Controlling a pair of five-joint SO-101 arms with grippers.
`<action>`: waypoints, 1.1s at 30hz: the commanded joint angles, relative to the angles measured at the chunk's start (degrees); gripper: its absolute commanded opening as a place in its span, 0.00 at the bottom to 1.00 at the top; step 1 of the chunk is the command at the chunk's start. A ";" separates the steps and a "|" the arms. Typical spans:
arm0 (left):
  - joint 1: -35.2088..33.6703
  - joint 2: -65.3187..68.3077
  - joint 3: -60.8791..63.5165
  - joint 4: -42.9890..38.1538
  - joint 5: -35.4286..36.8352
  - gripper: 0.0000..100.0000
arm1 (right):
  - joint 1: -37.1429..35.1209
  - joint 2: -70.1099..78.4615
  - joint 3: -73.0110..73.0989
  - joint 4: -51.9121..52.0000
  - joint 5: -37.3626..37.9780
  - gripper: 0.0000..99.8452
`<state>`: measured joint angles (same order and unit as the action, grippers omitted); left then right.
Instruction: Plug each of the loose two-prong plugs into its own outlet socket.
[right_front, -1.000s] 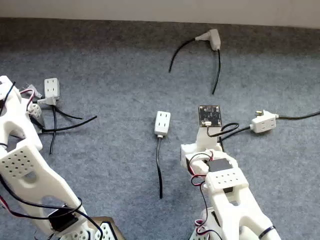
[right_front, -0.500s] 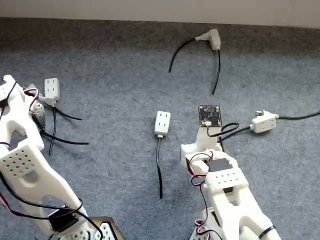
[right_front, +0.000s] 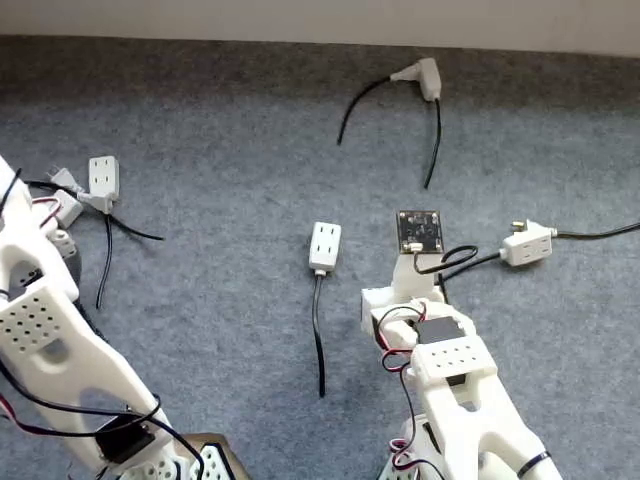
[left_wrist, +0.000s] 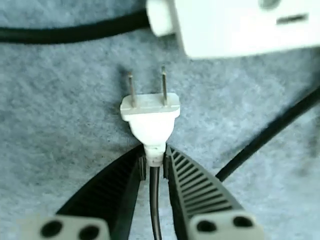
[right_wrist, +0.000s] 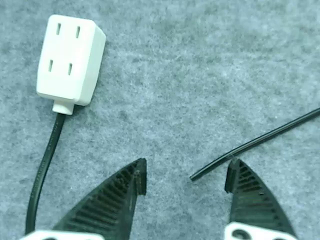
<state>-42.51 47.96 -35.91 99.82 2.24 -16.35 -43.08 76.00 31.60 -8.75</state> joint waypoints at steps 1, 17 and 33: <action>0.57 -3.47 -1.01 1.58 -14.07 0.04 | 0.48 -0.84 -0.57 -1.10 0.79 0.26; 9.98 -10.15 13.85 1.76 -57.49 0.04 | 0.48 -0.75 2.15 -7.25 0.79 0.26; 18.15 -52.79 48.31 -2.29 -57.93 0.18 | 0.48 -0.75 2.15 -7.25 5.98 0.26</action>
<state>-25.19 2.42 6.99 99.91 -56.31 -16.35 -43.08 78.37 25.36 -3.74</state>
